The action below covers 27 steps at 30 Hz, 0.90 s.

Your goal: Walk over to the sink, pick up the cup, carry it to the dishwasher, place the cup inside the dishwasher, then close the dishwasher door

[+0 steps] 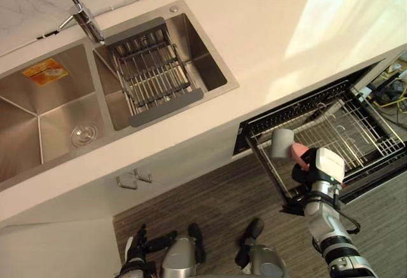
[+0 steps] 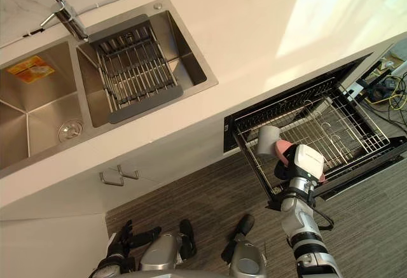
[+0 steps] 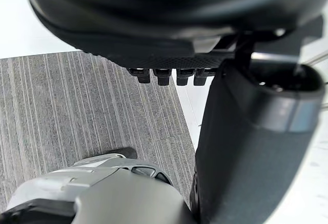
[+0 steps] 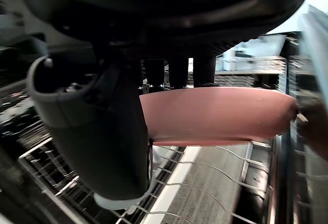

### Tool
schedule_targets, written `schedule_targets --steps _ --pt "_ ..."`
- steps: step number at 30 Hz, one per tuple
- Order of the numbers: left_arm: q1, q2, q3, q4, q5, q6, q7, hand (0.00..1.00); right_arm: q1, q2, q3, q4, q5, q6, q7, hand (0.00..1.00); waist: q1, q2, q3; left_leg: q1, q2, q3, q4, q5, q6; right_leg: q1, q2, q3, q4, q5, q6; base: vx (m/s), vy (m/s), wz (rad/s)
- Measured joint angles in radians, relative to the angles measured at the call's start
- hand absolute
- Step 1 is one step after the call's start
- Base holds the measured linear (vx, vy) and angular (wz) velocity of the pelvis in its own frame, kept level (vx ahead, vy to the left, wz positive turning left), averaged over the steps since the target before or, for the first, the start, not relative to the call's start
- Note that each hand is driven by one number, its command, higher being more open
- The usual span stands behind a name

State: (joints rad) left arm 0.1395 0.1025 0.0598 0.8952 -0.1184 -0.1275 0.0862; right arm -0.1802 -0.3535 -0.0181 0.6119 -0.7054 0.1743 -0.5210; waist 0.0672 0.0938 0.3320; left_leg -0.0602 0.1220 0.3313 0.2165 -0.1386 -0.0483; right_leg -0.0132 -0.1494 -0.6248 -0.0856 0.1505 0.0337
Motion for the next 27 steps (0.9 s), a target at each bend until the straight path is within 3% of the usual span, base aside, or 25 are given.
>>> schedule_targets --steps 1,14,21,27 --pt "-0.002 0.001 -0.012 -0.002 0.000 0.000 0.000 1.00 -0.012 0.001 -0.017 0.009 0.016 0.002 -0.003 1.00 0.000 0.003 0.001 0.000 -0.004 -0.022 -0.004 0.000 0.000 0.000 -0.001 -0.003 0.000 0.001 0.001 0.03 0.072 0.07" --pt "-0.002 0.008 -0.049 -0.028 0.001 0.029 -0.005 1.00 -0.026 0.027 -0.060 0.036 0.135 0.015 -0.004 1.00 -0.001 0.000 0.005 0.018 -0.032 -0.037 -0.040 0.019 0.017 0.015 -0.018 -0.009 -0.005 0.011 0.011 -0.02 0.068 0.03" --pt "-0.003 0.010 -0.035 -0.022 0.027 0.037 0.001 1.00 0.000 0.082 -0.139 -0.187 0.173 -0.005 -0.005 1.00 -0.021 -0.011 0.006 0.049 -0.032 -0.013 -0.059 0.018 0.016 0.017 -0.018 0.024 -0.001 0.013 0.012 0.01 0.051 -0.11" --pt "-0.002 0.027 -0.020 -0.023 0.041 0.058 0.003 1.00 -0.001 0.082 -0.236 -0.293 0.226 -0.015 -0.101 1.00 -0.030 -0.054 -0.005 0.076 -0.031 -0.015 -0.065 0.018 0.016 0.036 -0.017 0.116 -0.001 0.016 0.018 0.01 0.073 0.00"
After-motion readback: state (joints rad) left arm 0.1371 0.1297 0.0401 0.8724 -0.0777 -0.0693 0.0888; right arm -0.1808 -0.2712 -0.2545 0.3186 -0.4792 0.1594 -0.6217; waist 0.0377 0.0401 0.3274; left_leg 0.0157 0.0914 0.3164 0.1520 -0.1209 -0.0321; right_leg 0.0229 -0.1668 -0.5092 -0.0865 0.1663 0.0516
